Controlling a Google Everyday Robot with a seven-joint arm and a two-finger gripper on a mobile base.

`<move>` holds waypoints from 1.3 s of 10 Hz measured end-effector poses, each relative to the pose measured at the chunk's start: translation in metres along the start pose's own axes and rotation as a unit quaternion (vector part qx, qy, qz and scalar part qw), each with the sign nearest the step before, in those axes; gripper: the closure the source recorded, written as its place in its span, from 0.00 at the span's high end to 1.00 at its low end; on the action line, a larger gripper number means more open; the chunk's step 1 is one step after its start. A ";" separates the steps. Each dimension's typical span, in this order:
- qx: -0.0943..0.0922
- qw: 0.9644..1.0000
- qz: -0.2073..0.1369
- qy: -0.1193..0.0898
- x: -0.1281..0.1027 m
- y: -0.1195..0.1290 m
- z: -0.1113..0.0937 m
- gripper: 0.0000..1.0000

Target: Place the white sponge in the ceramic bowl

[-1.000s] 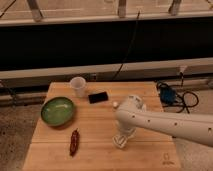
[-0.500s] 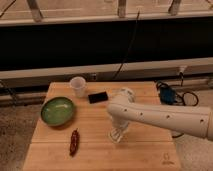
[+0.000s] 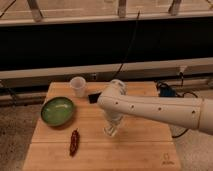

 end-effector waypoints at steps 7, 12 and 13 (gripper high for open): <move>-0.003 0.999 -0.032 0.019 -0.015 -0.056 -0.022 0.00; 0.003 0.997 -0.077 0.029 -0.039 -0.111 -0.030 0.00; 0.004 0.996 -0.086 0.030 -0.039 -0.118 -0.031 0.00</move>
